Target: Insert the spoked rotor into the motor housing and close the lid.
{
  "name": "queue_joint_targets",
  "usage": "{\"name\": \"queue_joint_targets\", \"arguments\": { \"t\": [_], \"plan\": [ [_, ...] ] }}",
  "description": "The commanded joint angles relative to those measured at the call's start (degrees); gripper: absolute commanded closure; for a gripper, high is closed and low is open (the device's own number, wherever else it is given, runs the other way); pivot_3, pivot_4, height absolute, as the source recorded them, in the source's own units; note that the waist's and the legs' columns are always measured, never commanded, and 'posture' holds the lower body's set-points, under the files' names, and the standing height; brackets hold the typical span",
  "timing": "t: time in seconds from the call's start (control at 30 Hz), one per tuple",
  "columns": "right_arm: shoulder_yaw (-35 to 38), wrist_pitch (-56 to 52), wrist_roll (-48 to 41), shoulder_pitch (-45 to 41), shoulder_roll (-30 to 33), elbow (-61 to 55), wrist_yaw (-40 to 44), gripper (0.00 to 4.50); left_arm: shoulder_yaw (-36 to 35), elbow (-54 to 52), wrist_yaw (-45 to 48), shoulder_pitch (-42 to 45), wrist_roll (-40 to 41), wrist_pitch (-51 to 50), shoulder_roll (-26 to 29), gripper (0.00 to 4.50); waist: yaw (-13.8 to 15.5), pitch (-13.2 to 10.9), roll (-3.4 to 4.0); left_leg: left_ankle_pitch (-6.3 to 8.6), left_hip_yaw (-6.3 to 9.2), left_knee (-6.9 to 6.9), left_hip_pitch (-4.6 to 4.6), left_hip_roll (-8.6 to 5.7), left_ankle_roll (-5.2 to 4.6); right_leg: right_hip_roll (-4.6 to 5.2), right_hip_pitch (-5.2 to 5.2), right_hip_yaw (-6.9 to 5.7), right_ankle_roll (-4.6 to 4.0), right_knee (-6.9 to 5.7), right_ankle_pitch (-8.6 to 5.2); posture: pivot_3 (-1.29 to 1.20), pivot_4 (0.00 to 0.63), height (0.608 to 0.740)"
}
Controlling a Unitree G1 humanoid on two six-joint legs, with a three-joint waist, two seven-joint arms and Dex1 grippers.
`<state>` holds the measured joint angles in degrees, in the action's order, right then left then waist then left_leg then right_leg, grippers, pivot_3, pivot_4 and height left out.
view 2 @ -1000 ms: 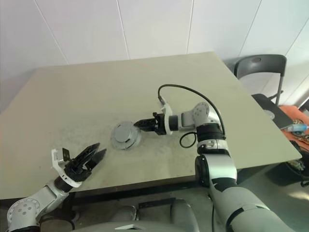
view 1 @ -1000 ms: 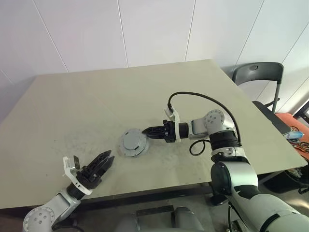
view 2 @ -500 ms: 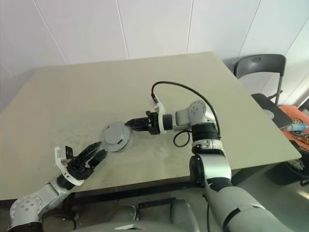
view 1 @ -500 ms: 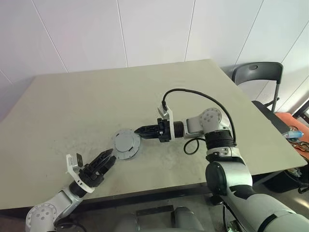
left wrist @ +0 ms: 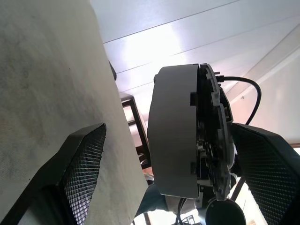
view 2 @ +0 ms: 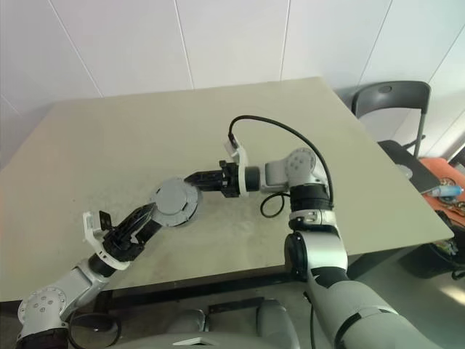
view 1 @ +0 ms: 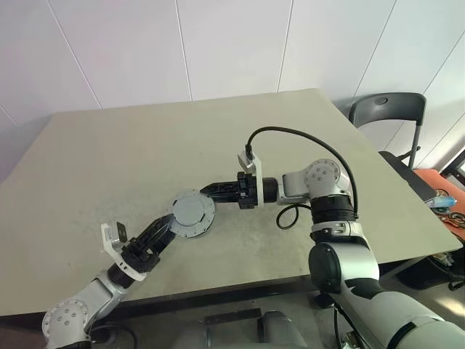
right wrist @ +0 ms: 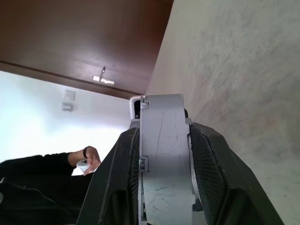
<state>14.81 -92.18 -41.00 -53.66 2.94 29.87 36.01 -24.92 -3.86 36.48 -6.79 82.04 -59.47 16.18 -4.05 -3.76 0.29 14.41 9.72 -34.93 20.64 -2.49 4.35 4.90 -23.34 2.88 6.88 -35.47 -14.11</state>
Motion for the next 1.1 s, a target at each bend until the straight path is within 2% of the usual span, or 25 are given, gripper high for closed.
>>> {"name": "queue_joint_targets", "arguments": {
  "t": [0.03,0.33,0.43,0.6,0.63,0.8,1.1],
  "plan": [
    [0.7,-0.3,-2.9,-1.3,-1.4,-1.9,0.1,3.20,0.4,-3.3,-0.7,0.6,2.8,-0.2,0.3,0.00,0.0,0.0,0.00,0.00,0.00,0.00,0.00,0.00,0.00,0.00,0.00,0.00,0.00,0.00,0.00,0.00,0.000,0.740],
    [1.1,-0.3,-3.2,-1.2,-1.8,-1.8,-0.9,3.20,0.7,-4.7,-2.9,-0.5,7.5,-0.5,1.0,0.00,0.1,0.0,0.00,0.00,0.00,-0.01,0.01,0.00,0.00,0.00,0.01,0.00,0.00,0.02,0.00,0.00,0.000,0.740],
    [1.0,-0.3,-3.3,-1.3,-1.9,-1.8,-1.0,3.20,1.1,-3.4,-3.3,-0.2,9.3,-1.3,1.4,0.59,0.0,0.0,0.00,0.00,0.00,-0.02,0.01,0.00,0.00,0.00,0.01,0.00,0.00,0.03,0.00,0.00,0.000,0.740],
    [0.9,-0.3,-3.9,-1.2,-1.8,-1.8,-1.3,3.20,1.7,-3.1,-3.3,-0.1,9.7,-1.6,2.3,2.12,0.0,0.0,0.00,0.00,0.00,-0.01,0.04,0.00,0.00,0.00,-0.01,0.00,0.00,0.04,0.00,0.00,0.000,0.740],
    [0.8,-0.3,-4.0,-1.1,-1.7,-1.9,-1.3,3.20,1.7,-3.0,-3.3,0.0,9.7,-1.6,2.4,2.20,0.0,0.0,0.00,0.00,-0.01,-0.01,0.04,0.00,0.00,0.00,-0.01,0.00,0.00,0.04,0.00,0.00,0.000,0.740],
    [0.5,-0.3,-3.8,-1.1,-1.7,-1.4,-1.8,3.20,2.1,-3.1,-3.5,0.3,9.8,-1.4,2.6,2.19,0.0,0.0,0.00,0.00,0.00,-0.01,0.04,0.00,0.00,0.00,-0.01,0.00,0.00,0.05,0.00,0.00,0.000,0.740],
    [-4.8,4.1,-2.4,1.7,-0.5,-4.5,1.1,3.20,2.4,-3.8,-3.8,0.0,9.5,-0.8,2.7,2.20,0.0,0.0,0.00,0.01,0.00,-0.01,0.08,0.00,0.01,0.00,-0.02,0.00,0.00,0.08,0.00,0.00,0.000,0.740]
  ]
}}
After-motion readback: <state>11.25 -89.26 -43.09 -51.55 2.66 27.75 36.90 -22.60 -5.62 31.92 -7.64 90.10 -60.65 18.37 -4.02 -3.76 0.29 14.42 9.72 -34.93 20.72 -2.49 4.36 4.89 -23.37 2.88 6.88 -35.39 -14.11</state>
